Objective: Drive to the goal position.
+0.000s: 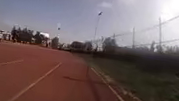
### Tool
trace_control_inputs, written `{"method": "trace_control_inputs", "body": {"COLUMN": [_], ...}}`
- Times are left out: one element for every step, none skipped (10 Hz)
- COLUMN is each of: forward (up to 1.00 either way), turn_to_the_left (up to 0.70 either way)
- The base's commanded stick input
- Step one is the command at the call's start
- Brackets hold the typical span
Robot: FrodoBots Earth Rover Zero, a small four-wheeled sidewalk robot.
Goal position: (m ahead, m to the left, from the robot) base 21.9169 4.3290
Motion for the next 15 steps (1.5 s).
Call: {"method": "trace_control_inputs", "body": {"forward": [0.50,0.50,0.50,0.50,0.50,0.50,0.50,0.50,0.50,0.50,0.50,0.50,0.50,0.50,0.50], "turn_to_the_left": [0.00,0.00,0.00,0.00,0.00,0.00,0.00,0.00,0.00,0.00,0.00,0.00,0.00,0.00,0.00]}}
